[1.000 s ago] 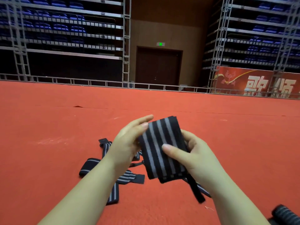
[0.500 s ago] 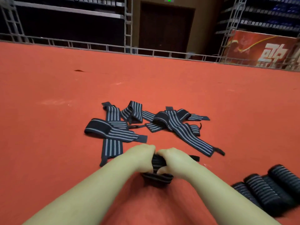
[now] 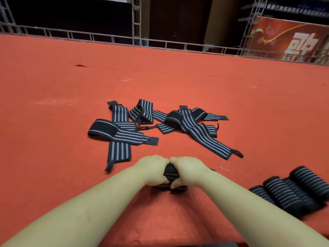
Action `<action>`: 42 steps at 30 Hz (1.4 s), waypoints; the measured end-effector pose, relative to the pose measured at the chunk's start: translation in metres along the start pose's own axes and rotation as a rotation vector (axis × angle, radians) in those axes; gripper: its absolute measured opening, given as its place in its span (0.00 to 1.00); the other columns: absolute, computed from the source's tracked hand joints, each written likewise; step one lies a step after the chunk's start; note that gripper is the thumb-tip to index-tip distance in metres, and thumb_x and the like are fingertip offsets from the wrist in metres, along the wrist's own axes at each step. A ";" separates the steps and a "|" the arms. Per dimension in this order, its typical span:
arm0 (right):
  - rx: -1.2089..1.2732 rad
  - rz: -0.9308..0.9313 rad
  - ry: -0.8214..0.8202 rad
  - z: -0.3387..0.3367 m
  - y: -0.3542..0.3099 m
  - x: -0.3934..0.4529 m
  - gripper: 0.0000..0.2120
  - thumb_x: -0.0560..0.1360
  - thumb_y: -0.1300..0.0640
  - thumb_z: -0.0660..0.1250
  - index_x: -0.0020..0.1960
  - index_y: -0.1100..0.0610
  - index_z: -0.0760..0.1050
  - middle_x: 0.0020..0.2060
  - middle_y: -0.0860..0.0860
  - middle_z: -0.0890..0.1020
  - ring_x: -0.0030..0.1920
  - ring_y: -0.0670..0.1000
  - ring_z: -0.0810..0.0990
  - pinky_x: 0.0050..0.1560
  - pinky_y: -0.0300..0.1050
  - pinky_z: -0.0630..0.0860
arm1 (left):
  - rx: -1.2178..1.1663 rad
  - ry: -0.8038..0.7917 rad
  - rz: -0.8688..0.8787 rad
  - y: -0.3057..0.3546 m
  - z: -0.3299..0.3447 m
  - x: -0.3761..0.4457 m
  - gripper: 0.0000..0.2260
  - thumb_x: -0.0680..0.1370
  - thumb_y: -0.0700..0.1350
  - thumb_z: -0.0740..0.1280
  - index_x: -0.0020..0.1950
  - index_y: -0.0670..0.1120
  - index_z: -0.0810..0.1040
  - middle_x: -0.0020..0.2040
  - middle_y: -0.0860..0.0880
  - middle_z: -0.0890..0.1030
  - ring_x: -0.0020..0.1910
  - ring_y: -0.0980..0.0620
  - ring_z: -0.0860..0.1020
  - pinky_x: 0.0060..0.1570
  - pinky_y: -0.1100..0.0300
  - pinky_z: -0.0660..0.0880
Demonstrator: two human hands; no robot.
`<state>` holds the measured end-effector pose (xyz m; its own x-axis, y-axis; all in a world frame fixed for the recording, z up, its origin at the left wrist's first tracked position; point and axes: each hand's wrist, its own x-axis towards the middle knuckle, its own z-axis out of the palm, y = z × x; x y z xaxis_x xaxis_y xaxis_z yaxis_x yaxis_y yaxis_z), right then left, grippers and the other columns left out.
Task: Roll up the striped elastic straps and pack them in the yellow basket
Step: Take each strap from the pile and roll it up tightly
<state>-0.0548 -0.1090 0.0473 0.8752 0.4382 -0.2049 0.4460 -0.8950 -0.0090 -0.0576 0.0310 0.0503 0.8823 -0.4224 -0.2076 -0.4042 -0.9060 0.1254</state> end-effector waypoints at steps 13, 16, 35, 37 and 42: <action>0.363 0.207 0.047 -0.088 0.150 -0.051 0.18 0.66 0.48 0.76 0.53 0.45 0.74 0.42 0.42 0.77 0.45 0.47 0.75 0.44 0.41 0.70 | -0.703 0.197 0.183 0.091 -0.046 0.089 0.17 0.73 0.52 0.70 0.58 0.51 0.70 0.52 0.51 0.78 0.49 0.50 0.76 0.53 0.54 0.73; 0.443 0.292 0.015 -0.091 0.193 -0.058 0.10 0.70 0.50 0.72 0.49 0.42 0.74 0.44 0.44 0.78 0.45 0.47 0.77 0.34 0.38 0.75 | -0.962 0.106 0.176 0.123 -0.036 0.117 0.12 0.76 0.47 0.68 0.56 0.51 0.69 0.45 0.48 0.77 0.41 0.47 0.77 0.44 0.53 0.77; 0.476 0.638 -0.227 0.006 0.338 -0.079 0.18 0.67 0.52 0.76 0.55 0.51 0.78 0.53 0.50 0.81 0.52 0.50 0.78 0.56 0.43 0.73 | -0.837 -0.075 0.046 0.253 0.057 0.226 0.13 0.75 0.53 0.67 0.56 0.49 0.78 0.52 0.48 0.82 0.50 0.47 0.79 0.47 0.57 0.75; 0.409 0.655 -0.228 0.006 0.335 -0.075 0.22 0.67 0.49 0.76 0.58 0.52 0.77 0.55 0.51 0.79 0.52 0.50 0.77 0.55 0.42 0.72 | -0.720 -0.026 0.024 0.248 0.059 0.228 0.17 0.74 0.58 0.67 0.57 0.51 0.78 0.57 0.49 0.80 0.56 0.47 0.77 0.55 0.55 0.74; 0.172 0.577 -0.112 -0.009 0.308 -0.053 0.25 0.68 0.49 0.75 0.63 0.52 0.74 0.61 0.52 0.77 0.61 0.54 0.75 0.59 0.44 0.71 | -0.811 0.182 -0.078 0.213 0.051 0.224 0.10 0.74 0.53 0.68 0.51 0.49 0.79 0.53 0.50 0.79 0.54 0.51 0.77 0.54 0.59 0.71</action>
<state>0.0382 -0.4073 0.0637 0.9374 -0.1241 -0.3254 -0.1387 -0.9901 -0.0220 0.0414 -0.2579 -0.0192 0.9540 -0.2851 -0.0933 -0.1027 -0.6026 0.7914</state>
